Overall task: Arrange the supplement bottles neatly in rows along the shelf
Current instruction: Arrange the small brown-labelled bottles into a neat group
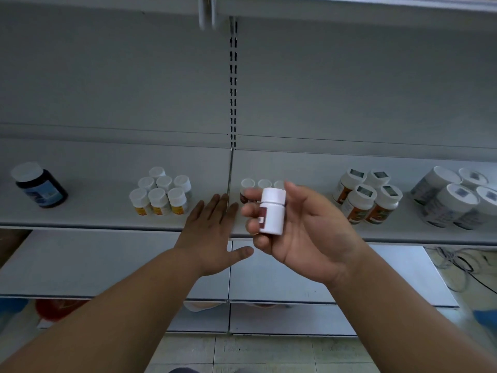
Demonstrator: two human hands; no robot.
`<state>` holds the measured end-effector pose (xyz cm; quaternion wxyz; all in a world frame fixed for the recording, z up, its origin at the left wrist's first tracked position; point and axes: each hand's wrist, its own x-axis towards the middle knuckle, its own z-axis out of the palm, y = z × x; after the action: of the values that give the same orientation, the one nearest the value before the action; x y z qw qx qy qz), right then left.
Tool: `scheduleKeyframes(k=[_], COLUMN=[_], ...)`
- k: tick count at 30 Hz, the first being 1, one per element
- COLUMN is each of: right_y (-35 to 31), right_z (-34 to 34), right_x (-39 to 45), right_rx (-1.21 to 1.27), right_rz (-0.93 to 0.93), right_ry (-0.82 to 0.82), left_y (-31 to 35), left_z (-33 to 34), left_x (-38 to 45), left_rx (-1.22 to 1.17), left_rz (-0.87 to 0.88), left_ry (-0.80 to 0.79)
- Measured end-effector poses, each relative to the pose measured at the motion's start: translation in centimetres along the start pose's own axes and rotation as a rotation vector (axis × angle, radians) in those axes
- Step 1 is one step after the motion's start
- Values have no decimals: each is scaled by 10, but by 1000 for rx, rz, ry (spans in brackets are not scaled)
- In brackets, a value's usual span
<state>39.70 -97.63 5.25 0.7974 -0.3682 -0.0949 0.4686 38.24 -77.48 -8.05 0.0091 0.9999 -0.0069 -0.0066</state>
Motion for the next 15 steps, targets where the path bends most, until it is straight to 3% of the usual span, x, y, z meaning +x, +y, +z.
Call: scheduleKeyframes(k=[6,10,15], right_y=[4,4,7], right_z=[1,5,8], right_x=[-2,-1,-2], right_rx=[-47,2,-60], right_rz=[-18,37,-102], right_ry=[-49,15,126], left_y=[0,1,0], left_z=[-3,-6,1], left_x=[0,-2,-1], left_rx=[0,-6,-3], left_rz=[1,10,3], left_ry=[-12,-13,3])
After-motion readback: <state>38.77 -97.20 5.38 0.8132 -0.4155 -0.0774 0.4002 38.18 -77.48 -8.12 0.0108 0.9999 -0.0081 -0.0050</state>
